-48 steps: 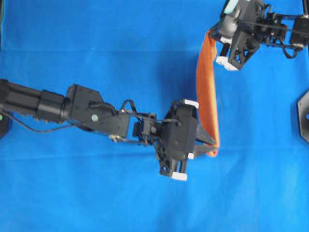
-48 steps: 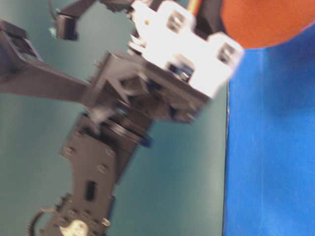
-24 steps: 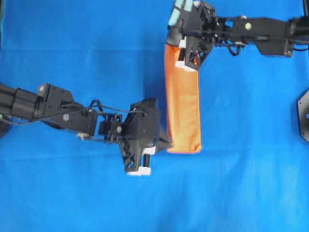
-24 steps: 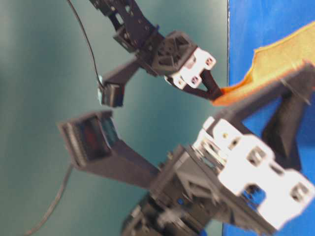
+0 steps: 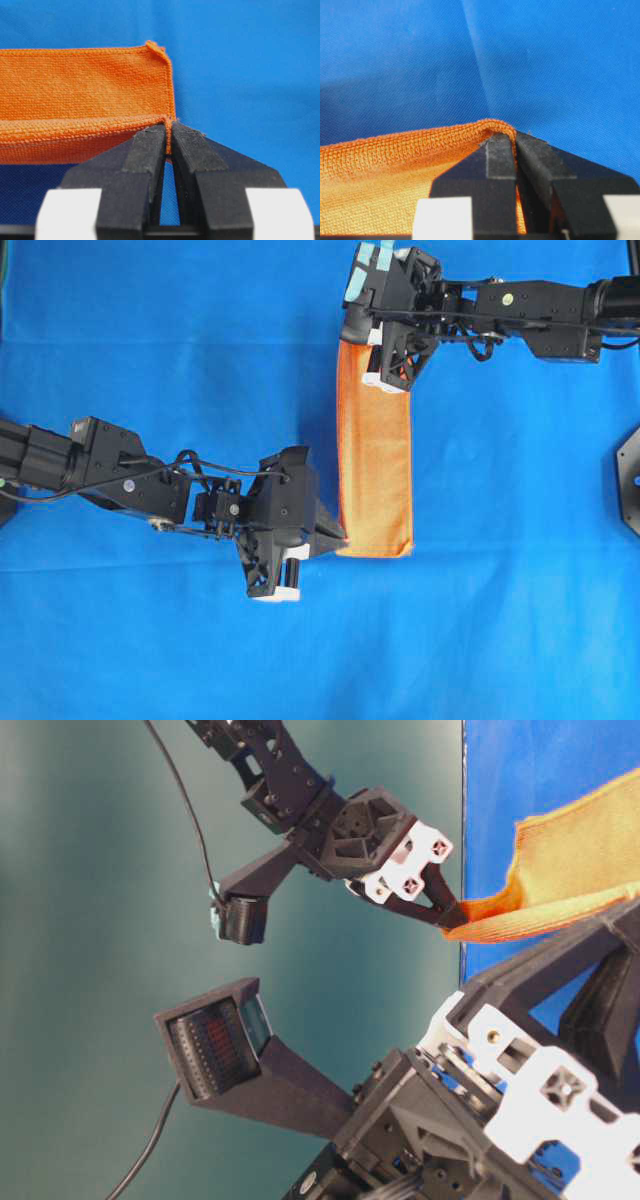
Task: Fold the orange towel.
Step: 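Lower the strip onto the table and open both grippers, then retract both grippers outward to the sides of the strip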
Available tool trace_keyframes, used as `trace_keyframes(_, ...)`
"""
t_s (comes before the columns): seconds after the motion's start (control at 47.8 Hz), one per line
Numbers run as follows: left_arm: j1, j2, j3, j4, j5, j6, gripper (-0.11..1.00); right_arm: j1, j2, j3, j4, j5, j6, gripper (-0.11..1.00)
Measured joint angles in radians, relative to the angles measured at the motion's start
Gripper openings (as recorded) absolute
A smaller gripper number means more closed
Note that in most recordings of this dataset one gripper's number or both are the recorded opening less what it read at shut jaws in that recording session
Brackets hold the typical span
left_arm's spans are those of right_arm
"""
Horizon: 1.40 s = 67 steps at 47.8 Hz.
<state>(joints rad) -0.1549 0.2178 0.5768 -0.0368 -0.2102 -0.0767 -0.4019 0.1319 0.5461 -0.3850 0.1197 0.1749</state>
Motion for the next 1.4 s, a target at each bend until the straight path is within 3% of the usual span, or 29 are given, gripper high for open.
trace_keyframes(0.063, -0.002, 0.000, 0.000, 0.000, 0.000, -0.002, 0.21, 0.002, 0.003, 0.005, -0.002, -0.012, -0.003, 0.28)
trace_keyframes(0.188, -0.003, 0.000, 0.002, 0.000, 0.000, -0.002, 0.60, 0.002, 0.003, 0.012, -0.011, -0.035, -0.003, 0.62)
trace_keyframes(0.23, -0.003, 0.000, 0.002, 0.000, 0.000, -0.002, 0.72, 0.005, 0.003, 0.012, -0.014, -0.038, -0.003, 0.67)
trace_keyframes(0.293, -0.003, 0.000, 0.002, 0.000, 0.002, 0.000, 0.84, 0.006, 0.003, 0.012, -0.017, -0.041, -0.003, 0.63)
trace_keyframes(0.544, -0.003, -0.025, 0.026, 0.000, 0.052, 0.003, 0.78, 0.006, 0.000, 0.017, -0.021, -0.037, -0.003, 0.63)
trace_keyframes(0.774, -0.003, -0.190, 0.089, 0.000, 0.190, 0.003, 0.78, 0.009, -0.104, 0.078, -0.021, -0.026, 0.008, 0.63)
trace_keyframes(0.963, -0.005, -0.341, 0.170, 0.000, 0.215, 0.003, 0.78, 0.037, -0.245, 0.172, -0.017, -0.028, 0.018, 0.63)
trace_keyframes(1.151, 0.009, -0.465, 0.264, 0.002, 0.189, 0.002, 0.78, 0.104, -0.403, 0.302, 0.029, -0.086, 0.029, 0.63)
trace_keyframes(1.402, 0.107, -0.612, 0.420, 0.003, 0.017, 0.035, 0.78, 0.210, -0.612, 0.497, 0.098, -0.265, 0.083, 0.63)
